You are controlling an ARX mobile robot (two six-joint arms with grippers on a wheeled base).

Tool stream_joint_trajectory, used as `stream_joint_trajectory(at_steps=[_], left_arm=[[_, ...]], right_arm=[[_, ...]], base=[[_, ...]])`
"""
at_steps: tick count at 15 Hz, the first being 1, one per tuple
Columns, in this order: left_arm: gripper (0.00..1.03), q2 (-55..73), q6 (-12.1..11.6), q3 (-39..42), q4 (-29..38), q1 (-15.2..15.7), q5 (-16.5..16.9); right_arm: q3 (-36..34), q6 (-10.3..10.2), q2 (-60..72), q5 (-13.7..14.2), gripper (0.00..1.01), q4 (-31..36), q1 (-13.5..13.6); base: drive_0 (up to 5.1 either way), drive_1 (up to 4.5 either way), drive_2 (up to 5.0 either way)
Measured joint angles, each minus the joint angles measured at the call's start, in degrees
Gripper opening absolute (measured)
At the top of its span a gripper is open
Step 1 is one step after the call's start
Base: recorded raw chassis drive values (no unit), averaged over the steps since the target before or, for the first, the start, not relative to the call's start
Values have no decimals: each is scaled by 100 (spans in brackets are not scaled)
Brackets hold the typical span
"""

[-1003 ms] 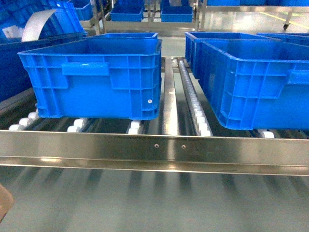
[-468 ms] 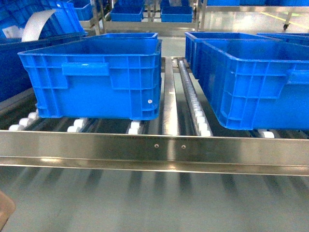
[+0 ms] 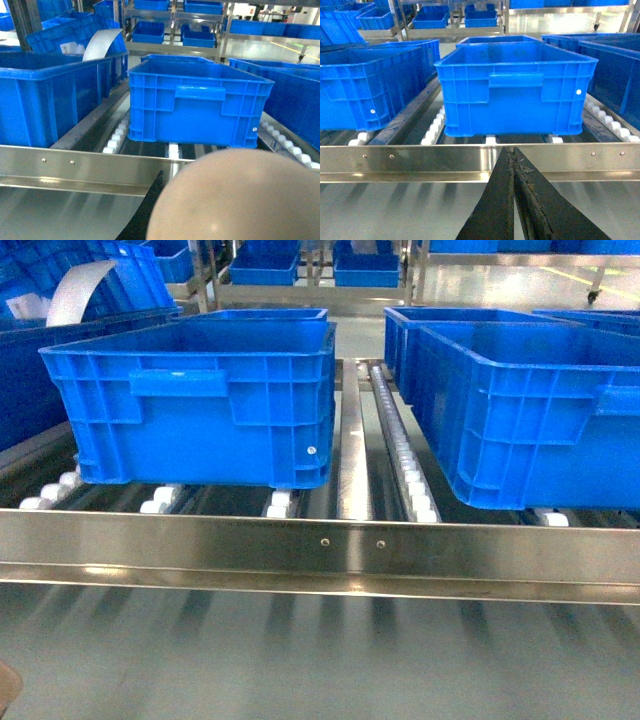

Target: Place part in tray to right shelf

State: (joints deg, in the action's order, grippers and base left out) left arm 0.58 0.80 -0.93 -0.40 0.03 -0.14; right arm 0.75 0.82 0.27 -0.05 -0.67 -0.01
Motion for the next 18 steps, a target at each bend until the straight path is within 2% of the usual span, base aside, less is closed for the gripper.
stream_joint_trajectory(at_steps=[7, 14, 15, 16, 18], left_arm=[[12, 0, 4, 0, -9, 0, 11], [12, 0, 4, 0, -9, 0, 11], [12, 0, 4, 0, -9, 0, 13], [12, 0, 4, 0, -9, 0, 11], [12, 0, 4, 0, -9, 0, 13]], right_arm=[[0, 0, 0, 4, 3, 42, 0], [0, 0, 0, 4, 92, 42, 0], [0, -4, 0, 4, 100, 42, 0], [0, -4, 0, 4, 97, 42, 0], [0, -2, 0, 4, 98, 42, 0]], base=[[0, 0, 0], [0, 0, 0], [0, 0, 0], [0, 0, 0], [0, 0, 0]])
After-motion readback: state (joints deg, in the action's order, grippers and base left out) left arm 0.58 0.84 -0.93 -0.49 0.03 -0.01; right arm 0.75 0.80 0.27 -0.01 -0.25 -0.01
